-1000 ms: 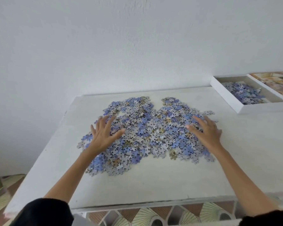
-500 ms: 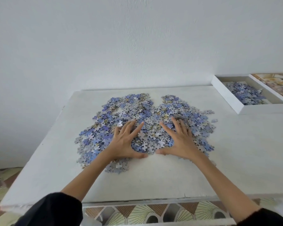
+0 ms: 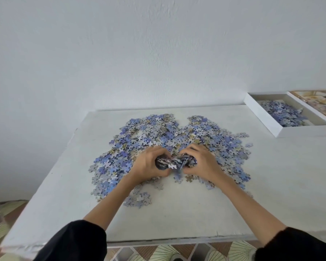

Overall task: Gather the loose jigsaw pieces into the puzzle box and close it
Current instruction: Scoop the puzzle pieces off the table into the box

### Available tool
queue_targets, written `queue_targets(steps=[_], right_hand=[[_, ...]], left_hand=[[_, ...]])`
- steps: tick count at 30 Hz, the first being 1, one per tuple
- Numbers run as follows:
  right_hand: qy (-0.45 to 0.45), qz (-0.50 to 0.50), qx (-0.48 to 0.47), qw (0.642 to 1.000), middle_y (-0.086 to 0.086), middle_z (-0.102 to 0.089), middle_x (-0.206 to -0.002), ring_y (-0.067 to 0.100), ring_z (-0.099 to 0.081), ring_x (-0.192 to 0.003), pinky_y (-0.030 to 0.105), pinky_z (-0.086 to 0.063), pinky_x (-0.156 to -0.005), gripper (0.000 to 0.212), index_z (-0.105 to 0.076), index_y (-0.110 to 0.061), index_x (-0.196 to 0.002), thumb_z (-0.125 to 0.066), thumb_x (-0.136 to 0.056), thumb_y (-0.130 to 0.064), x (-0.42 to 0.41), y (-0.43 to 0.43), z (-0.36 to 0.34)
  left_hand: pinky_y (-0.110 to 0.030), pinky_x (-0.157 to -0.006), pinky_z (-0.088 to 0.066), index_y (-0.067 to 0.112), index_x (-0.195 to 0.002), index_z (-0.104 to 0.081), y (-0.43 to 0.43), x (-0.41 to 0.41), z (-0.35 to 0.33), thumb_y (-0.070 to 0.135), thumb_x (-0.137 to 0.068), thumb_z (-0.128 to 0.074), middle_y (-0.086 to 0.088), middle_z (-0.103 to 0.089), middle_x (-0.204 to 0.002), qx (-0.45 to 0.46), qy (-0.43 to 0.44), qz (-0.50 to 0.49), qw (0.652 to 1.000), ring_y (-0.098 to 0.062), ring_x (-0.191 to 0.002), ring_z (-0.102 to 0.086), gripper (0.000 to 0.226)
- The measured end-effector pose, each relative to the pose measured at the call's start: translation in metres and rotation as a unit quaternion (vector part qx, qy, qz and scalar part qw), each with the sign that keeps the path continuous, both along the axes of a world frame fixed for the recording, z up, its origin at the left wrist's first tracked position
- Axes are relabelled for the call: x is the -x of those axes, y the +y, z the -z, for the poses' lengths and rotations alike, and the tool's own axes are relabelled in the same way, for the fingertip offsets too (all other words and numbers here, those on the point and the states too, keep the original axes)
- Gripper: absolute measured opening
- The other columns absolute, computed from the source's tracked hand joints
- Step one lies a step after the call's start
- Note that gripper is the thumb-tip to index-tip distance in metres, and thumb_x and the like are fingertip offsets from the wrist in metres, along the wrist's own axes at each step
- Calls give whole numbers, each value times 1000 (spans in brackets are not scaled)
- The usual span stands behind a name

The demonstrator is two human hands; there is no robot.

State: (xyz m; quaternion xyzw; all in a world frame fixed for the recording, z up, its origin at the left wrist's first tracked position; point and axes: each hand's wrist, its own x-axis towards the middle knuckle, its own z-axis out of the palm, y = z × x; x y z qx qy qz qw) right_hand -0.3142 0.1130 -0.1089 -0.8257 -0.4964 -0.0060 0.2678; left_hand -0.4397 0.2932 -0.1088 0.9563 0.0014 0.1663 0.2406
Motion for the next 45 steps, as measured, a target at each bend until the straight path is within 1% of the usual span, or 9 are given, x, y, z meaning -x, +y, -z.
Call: queue_targets(steps=[4, 6, 8, 12, 17, 29, 33, 38, 45], right_hand=[[100, -14, -68, 993, 1, -66, -103, -3, -54, -57, 12, -49, -58, 35, -65, -18, -105, -72, -73, -10, -13, 4, -8], [134, -25, -80, 987, -2, -66, -102, -8, -60, -74, 9, -49, -71, 32, -64, -21, -100, -72, -73, -5, -23, 5, -12], [141, -23, -101, 985, -2, -67, -104, 9, -66, -91, 21, -53, -81, 32, -64, -27, -96, -72, -74, -5, -31, 7, -17], [191, -12, -126, 973, 1, -68, -105, 8, -65, -80, 22, -50, -82, 41, -61, -45, -98, -69, -78, -10, -41, 10, -33], [188, -50, -158, 968, -11, -61, -109, -5, -55, -97, 0, -35, -87, 39, -59, -32, -107, -67, -80, -5, -46, 19, -54], [169, -124, -178, 962, 15, -67, -99, 28, -62, -79, 37, -49, -73, 35, -64, -40, -103, -64, -81, -13, -99, -2, -81], [172, -148, -155, 961, 15, -66, -102, 39, -60, -90, 50, -48, -83, 38, -63, -41, -106, -65, -80, -13, -124, -15, -77], [186, -164, -155, 956, 6, -68, -90, 10, -59, -68, 25, -47, -68, 30, -67, -24, -107, -65, -82, -8, -151, -29, -81], [215, -169, -182, 944, 1, -69, -102, 17, -64, -86, 18, -48, -76, 30, -66, -28, -101, -66, -81, -5, -199, -61, -101]], left_hand=[[-7, -50, -41, 25, -88, -64, 4, -4, -7, 34, -73, -69, 12, -65, -72, 101, -19, 5, 995, 2, -59, -60, 19], [-7, -42, -31, 18, -89, -68, 4, -6, -12, 16, -74, -73, 16, -60, -64, 132, -14, -3, 991, 0, -46, -50, 16], [-10, -43, -36, 16, -97, -68, 6, -7, -15, 9, -76, -72, 12, -61, -63, 176, -5, -3, 984, -2, -45, -52, 22], [-40, -56, -54, 41, -101, -64, 13, -12, -20, 32, -72, -70, 12, -68, -84, 233, -22, 7, 972, -20, -59, -59, 31], [-43, -63, -54, 48, -103, -65, 12, -25, -34, 37, -72, -69, 12, -67, -88, 215, -53, 23, 975, -26, -71, -60, 33], [-16, -64, -51, 28, -97, -69, -8, -70, -53, 27, -71, -72, 20, -68, -89, 235, -96, 18, 967, -8, -73, -65, 26], [-19, -67, -53, 31, -96, -72, -21, -90, -58, 36, -68, -71, 9, -70, -92, 248, -105, 0, 963, -11, -80, -66, 28], [-49, -69, -55, 38, -97, -70, -39, -115, -65, 36, -69, -72, 0, -69, -93, 246, -110, -11, 963, -31, -79, -64, 28], [-39, -71, -56, 32, -101, -69, -79, -154, -82, 32, -71, -71, 9, -70, -93, 228, -123, 5, 966, -19, -80, -66, 30]])
